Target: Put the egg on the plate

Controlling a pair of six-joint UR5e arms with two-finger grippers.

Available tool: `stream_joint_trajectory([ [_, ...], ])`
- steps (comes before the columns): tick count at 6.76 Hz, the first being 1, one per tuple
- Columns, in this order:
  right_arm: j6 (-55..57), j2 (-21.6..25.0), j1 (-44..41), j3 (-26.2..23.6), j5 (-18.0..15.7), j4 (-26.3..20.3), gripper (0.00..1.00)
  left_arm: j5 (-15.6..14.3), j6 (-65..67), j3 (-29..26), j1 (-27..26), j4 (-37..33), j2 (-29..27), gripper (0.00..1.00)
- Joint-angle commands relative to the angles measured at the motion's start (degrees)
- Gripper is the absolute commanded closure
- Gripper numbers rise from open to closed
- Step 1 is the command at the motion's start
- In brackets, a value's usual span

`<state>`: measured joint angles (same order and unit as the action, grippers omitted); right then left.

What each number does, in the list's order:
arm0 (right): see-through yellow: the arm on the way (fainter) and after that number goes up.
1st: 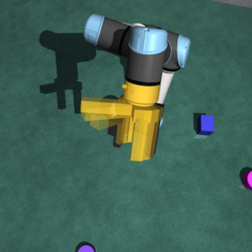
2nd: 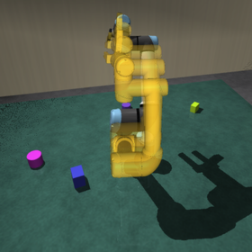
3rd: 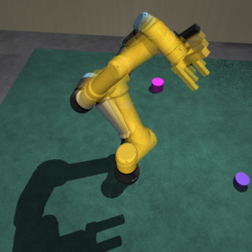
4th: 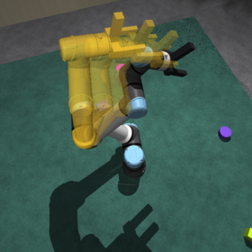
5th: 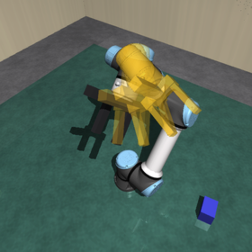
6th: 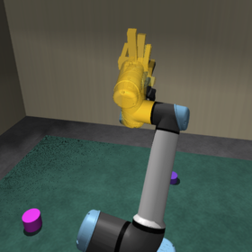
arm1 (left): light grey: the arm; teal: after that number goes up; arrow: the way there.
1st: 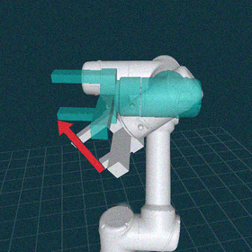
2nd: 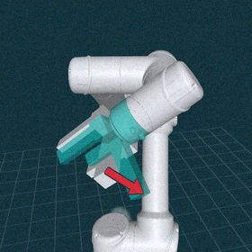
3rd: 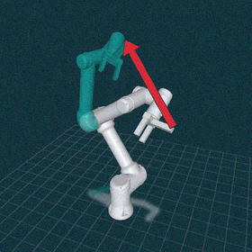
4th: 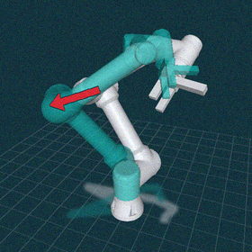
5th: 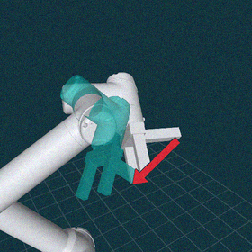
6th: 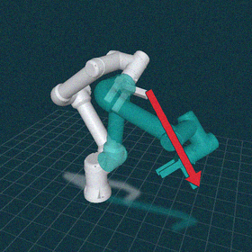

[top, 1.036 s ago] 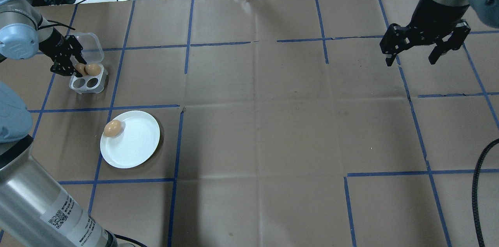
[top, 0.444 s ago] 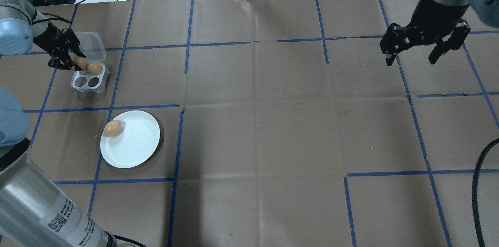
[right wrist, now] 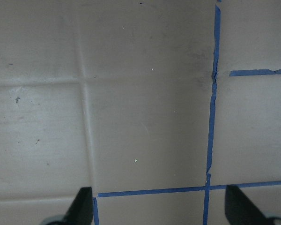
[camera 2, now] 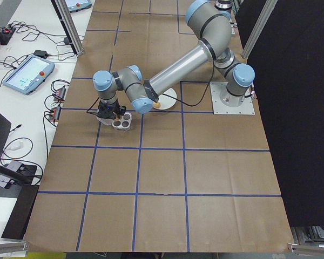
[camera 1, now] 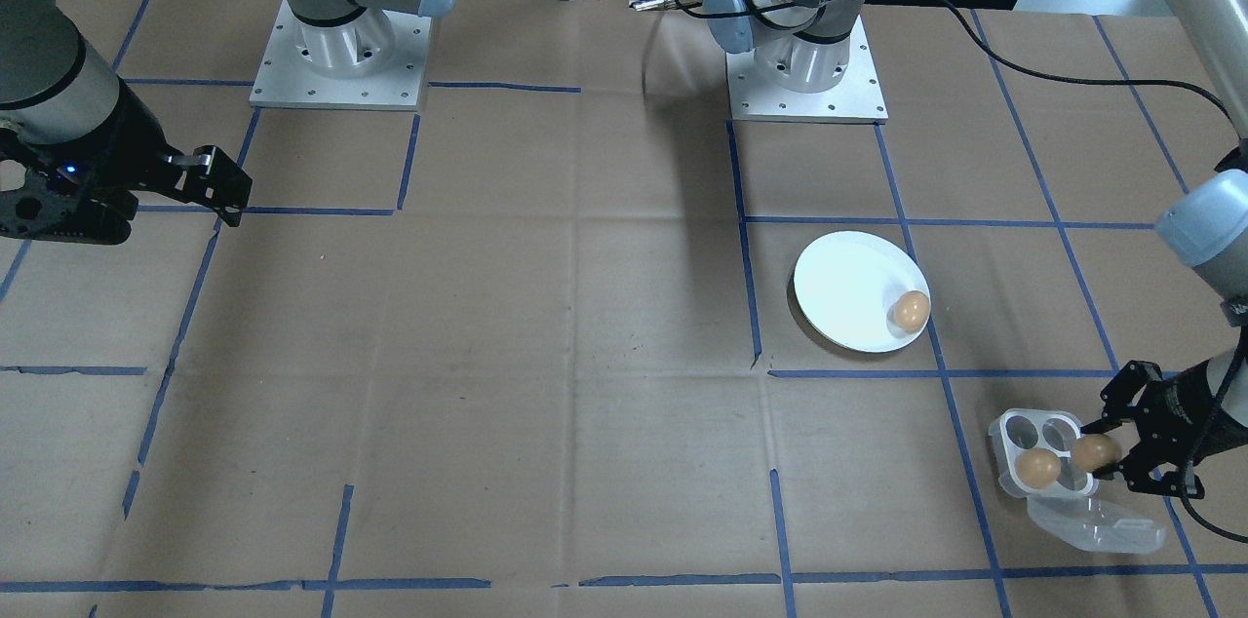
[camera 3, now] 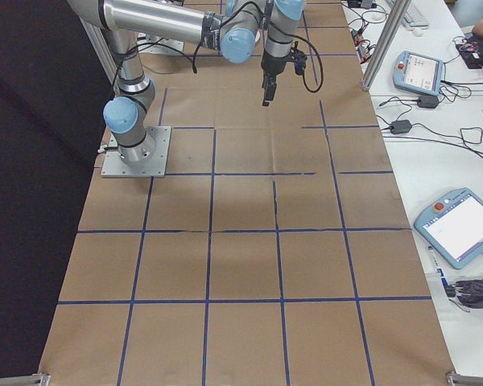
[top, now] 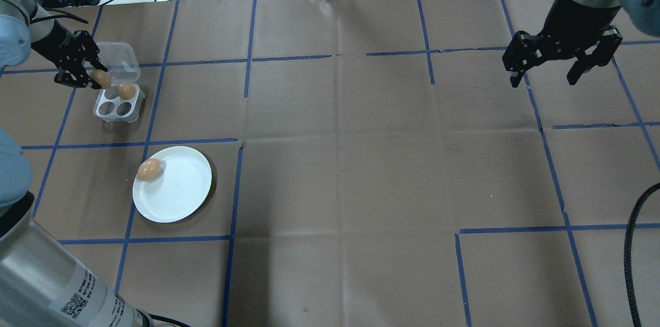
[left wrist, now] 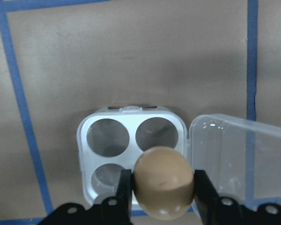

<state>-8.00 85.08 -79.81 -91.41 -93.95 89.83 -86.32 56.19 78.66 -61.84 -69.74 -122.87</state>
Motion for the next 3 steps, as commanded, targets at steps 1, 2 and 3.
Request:
stream_joint_trajectory([
  [1, 0.0, 0.0, 0.0, 0.0, 0.0, 0.0, 0.00, 0.0, -0.1, 3.2, -2.4, -6.9, 4.5, 0.89],
  [2, 0.0, 0.0, 0.0, 0.0, 0.0, 0.0, 0.00, 0.6, -0.1, 6.9, -5.5, -7.6, 6.4, 0.89],
  [3, 0.0, 0.0, 0.0, 0.0, 0.0, 0.0, 0.00, 3.1, -0.5, 10.9, -8.0, -7.8, 8.2, 0.89],
])
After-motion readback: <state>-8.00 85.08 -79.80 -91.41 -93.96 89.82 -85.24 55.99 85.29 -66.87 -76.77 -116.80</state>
